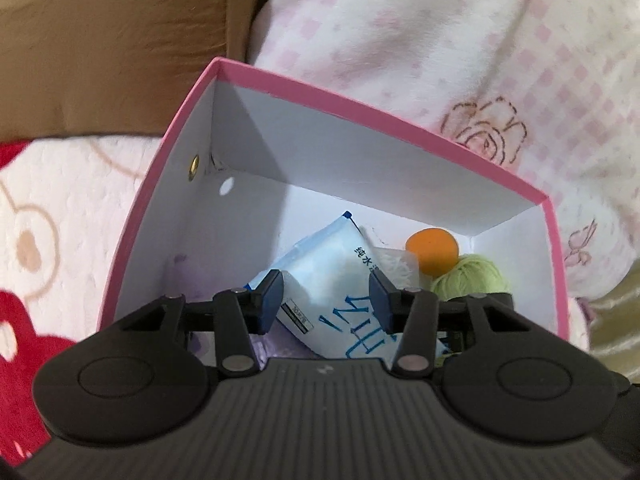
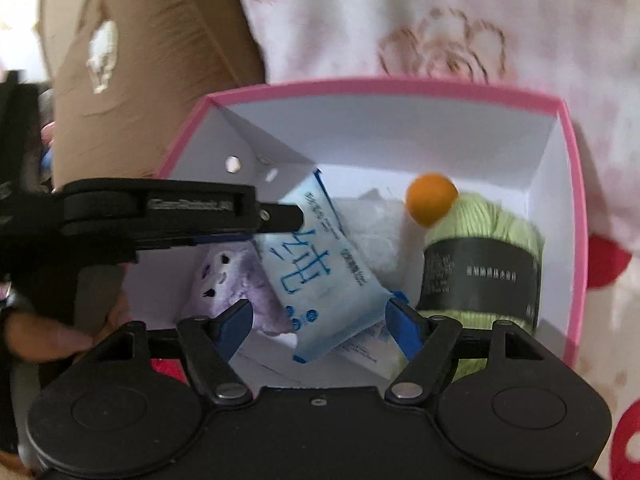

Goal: Organize objects

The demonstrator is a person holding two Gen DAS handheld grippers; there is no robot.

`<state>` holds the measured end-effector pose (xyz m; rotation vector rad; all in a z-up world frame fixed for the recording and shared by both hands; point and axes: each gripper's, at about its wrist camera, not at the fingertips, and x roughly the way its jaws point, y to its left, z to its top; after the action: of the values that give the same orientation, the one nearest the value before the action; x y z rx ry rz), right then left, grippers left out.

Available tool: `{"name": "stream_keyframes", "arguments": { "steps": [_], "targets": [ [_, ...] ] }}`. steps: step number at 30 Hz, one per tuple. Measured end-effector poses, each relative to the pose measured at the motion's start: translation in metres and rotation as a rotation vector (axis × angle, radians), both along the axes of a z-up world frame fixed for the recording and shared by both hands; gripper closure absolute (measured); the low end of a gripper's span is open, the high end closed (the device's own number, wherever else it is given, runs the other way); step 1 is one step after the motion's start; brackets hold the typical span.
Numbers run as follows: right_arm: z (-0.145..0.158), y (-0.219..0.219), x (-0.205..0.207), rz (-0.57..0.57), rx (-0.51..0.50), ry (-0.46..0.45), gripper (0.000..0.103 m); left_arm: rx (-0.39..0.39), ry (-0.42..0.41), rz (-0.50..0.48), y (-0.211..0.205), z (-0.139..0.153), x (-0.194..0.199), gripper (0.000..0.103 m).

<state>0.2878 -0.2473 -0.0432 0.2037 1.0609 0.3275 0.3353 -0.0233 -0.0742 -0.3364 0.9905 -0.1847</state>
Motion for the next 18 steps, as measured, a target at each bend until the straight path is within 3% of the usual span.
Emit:
{"name": "stream_keyframes", "arguments": {
  "steps": [5,8,10,12,13,15,18],
  "targets": [
    [-0.017,0.005,0.004,-0.037,-0.018,0.047,0.027,0.043,-0.012,-0.03,-0.004,-0.004,-0.002,0.061],
    [-0.021,0.013,0.002,-0.025,-0.099,-0.003,0.052,0.061,-0.007,-0.038,-0.006,-0.006,-0.005,0.067],
    [-0.018,0.013,-0.001,-0.012,-0.095,-0.035,0.072,0.055,-0.007,-0.045,-0.006,-0.006,-0.007,0.07],
    [-0.012,0.014,-0.002,-0.022,-0.111,-0.058,0.08,0.033,0.002,-0.045,-0.005,-0.005,-0.009,0.073],
    [-0.01,0.015,-0.003,-0.029,-0.109,-0.068,0.092,0.024,0.005,-0.043,-0.005,-0.006,-0.01,0.073],
    [-0.003,0.02,-0.006,-0.006,-0.096,-0.106,0.094,0.003,0.004,-0.059,-0.007,-0.006,-0.013,0.073],
    [0.003,0.035,-0.008,0.037,-0.184,-0.177,0.094,0.008,0.007,-0.06,-0.012,-0.009,-0.013,0.073]
  ]
}}
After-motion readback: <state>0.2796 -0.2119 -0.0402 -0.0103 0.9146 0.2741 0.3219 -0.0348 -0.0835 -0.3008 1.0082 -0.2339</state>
